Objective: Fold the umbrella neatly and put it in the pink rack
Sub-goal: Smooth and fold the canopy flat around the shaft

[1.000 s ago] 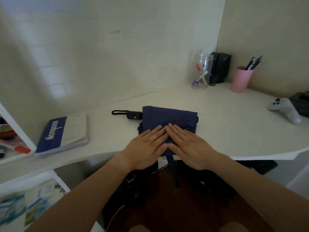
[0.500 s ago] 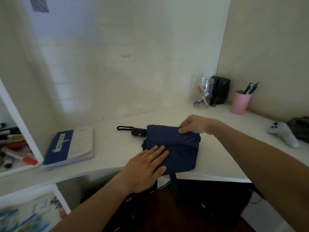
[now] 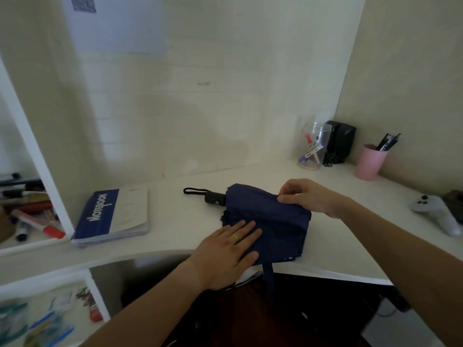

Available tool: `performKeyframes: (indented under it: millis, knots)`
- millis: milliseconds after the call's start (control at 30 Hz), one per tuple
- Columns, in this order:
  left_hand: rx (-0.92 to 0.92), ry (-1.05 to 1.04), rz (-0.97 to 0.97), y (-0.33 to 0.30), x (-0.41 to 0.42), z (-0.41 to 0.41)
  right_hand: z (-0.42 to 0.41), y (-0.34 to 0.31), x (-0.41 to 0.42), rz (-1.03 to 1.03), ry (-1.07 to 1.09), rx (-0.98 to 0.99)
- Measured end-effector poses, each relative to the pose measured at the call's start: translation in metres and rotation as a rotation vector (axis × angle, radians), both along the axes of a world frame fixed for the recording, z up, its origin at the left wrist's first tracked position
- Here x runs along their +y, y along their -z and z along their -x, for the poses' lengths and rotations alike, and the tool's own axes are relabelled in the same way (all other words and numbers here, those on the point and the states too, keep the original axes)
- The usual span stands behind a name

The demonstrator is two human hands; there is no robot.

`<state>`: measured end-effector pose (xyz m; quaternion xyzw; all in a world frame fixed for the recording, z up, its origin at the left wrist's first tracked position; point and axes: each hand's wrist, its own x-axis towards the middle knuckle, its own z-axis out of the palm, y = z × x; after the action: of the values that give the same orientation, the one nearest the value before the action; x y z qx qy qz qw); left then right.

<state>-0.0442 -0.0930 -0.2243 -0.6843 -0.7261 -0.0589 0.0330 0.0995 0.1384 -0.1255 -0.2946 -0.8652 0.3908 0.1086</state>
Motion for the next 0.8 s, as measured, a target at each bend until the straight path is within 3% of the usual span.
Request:
performKeyframes:
  millis: [100,167,267,333,400,467,600,800]
  knots:
    - [-0.004,0.002,0.005,0.000,0.000,-0.001,0.010,-0.011,0.003,0.000,0.003,-0.264]
    - [-0.013,0.002,0.009,0.000,-0.001,-0.002,0.021,-0.021,0.002,-0.145,-0.096,-0.357]
    - [-0.013,0.000,0.010,-0.002,-0.001,-0.002,0.031,-0.029,-0.004,-0.462,-0.090,-0.147]
    - [-0.005,0.003,0.004,-0.002,-0.001,-0.001,0.029,-0.026,-0.009,-0.550,-0.041,0.081]
    - [-0.007,-0.001,0.004,-0.002,0.001,-0.001,0.022,-0.016,-0.009,-0.593,-0.097,0.140]
    - [-0.007,-0.002,0.001,-0.002,0.000,-0.001,0.014,-0.012,-0.008,-0.496,-0.153,0.065]
    - [0.006,0.004,-0.003,-0.001,0.001,0.000,0.006,-0.030,-0.005,-0.027,0.041,0.067]
    - [0.002,0.008,-0.004,0.000,0.000,0.000,-0.013,-0.058,-0.050,-0.013,0.038,0.337]
